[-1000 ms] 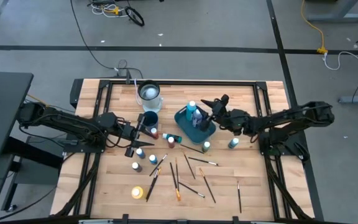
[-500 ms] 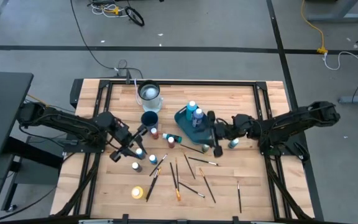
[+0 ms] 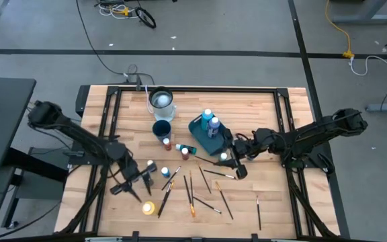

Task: Pick & Place Paint Supplies
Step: Put the large yellow paint bottle into the blue bin

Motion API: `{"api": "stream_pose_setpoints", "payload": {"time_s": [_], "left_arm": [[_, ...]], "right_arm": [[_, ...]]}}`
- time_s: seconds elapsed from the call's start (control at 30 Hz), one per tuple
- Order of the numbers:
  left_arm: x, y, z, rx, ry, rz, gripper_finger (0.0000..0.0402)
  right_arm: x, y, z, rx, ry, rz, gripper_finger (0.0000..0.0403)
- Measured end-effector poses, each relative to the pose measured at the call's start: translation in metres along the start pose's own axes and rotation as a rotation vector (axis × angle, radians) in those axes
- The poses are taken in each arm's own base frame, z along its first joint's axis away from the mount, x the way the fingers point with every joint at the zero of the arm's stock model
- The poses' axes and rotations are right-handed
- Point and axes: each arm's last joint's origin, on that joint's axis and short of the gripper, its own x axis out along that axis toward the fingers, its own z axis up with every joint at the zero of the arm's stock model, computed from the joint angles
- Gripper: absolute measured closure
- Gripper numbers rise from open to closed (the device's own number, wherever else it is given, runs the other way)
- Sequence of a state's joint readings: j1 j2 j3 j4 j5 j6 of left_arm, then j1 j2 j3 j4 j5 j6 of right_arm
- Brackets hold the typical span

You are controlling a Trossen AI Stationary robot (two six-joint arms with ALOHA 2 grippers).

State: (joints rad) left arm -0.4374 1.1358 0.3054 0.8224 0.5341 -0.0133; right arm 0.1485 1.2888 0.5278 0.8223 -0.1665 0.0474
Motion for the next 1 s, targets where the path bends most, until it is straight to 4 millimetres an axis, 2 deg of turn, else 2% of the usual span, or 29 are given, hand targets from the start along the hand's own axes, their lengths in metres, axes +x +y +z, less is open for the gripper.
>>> {"api": "stream_pose_setpoints", "payload": {"time_s": [0.13, 0.4, 0.67, 0.83, 1.0], "left_arm": [[0.012, -0.012, -0.010, -0.010, 0.040, -0.016, 0.0193], [0.029, -0.020, -0.036, -0.046, 0.156, 0.176, 0.0193], [0.033, -0.022, -0.036, -0.078, 0.115, 0.133, 0.0196], [0.033, -0.021, -0.035, -0.151, 0.094, 0.165, 0.0224], [0.033, -0.020, -0.034, -0.151, 0.088, 0.186, 0.0267]], "right_arm": [[0.001, 0.005, 0.003, 0.037, -0.028, 0.020, 0.0230], [0.002, 0.015, 0.002, 0.042, -0.025, 0.059, 0.0230], [0.002, 0.017, 0.002, 0.042, -0.024, 0.067, 0.0230], [0.002, 0.017, 0.002, 0.042, -0.024, 0.065, 0.0230], [0.002, 0.017, 0.002, 0.042, -0.023, 0.065, 0.0230]]}}
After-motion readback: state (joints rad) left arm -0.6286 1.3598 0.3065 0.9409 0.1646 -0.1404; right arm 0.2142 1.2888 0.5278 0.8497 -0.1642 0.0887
